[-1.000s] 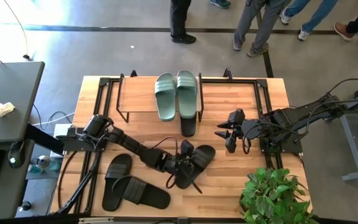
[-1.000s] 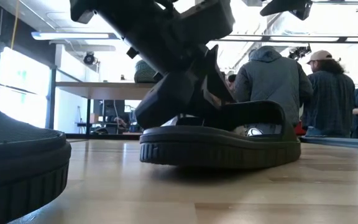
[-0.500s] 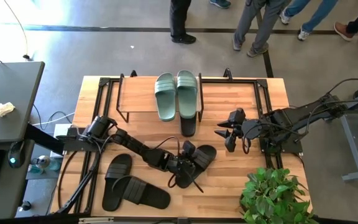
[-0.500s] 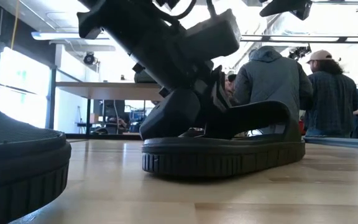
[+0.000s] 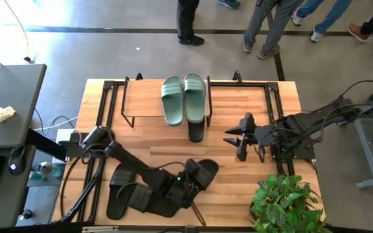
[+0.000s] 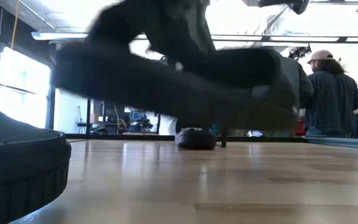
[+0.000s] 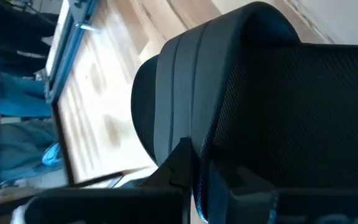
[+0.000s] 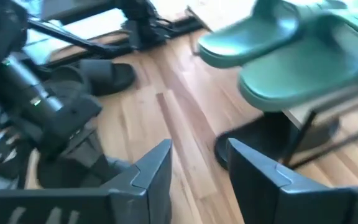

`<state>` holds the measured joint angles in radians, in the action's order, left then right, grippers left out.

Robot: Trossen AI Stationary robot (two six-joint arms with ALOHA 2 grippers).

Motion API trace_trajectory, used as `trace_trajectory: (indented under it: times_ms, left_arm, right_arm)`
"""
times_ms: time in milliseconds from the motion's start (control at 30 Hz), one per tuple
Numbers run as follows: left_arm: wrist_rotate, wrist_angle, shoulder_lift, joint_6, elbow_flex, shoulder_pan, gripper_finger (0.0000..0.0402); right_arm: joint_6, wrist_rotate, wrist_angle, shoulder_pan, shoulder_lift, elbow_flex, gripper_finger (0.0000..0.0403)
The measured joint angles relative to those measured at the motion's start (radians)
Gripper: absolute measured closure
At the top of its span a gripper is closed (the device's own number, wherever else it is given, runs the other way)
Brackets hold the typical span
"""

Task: Pick and place slides into the shelf
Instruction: Put the black slide under the shelf

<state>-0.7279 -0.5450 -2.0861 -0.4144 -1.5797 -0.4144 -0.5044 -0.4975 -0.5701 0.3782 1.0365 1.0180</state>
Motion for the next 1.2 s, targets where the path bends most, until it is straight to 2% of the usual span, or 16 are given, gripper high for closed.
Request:
trace_trajectory:
  times_ms: [167,333,467,700,967,1200]
  left_arm:
    - [-0.063,-0.216,0.001,0.086,-0.073,-0.028,0.0399]
    - [-0.064,-0.354,0.002,0.190,-0.074,-0.024,0.0399]
    - [-0.075,-0.446,0.002,0.257,-0.074,-0.025,0.0400]
    - [-0.076,-0.659,0.002,0.480,-0.072,-0.025,0.0401]
    - [-0.073,-0.860,0.002,0.716,-0.069,-0.017,0.0401]
    - [-0.114,-0.882,0.003,0.783,-0.068,0.047,0.0401]
  right_arm:
    - [0.115,-0.062,0.147,0.079,-0.074,-0.062,0.0314]
    - [0.172,-0.096,0.416,0.129,-0.231,-0.304,0.0362]
    - [0.210,-0.047,0.578,0.106,-0.327,-0.431,0.0384]
    - [0.258,-0.098,0.604,0.024,-0.398,-0.513,0.0394]
    - [0.307,-0.040,0.606,-0.043,-0.395,-0.515,0.0394]
    - [0.299,-0.003,0.606,-0.059,-0.395,-0.515,0.0394]
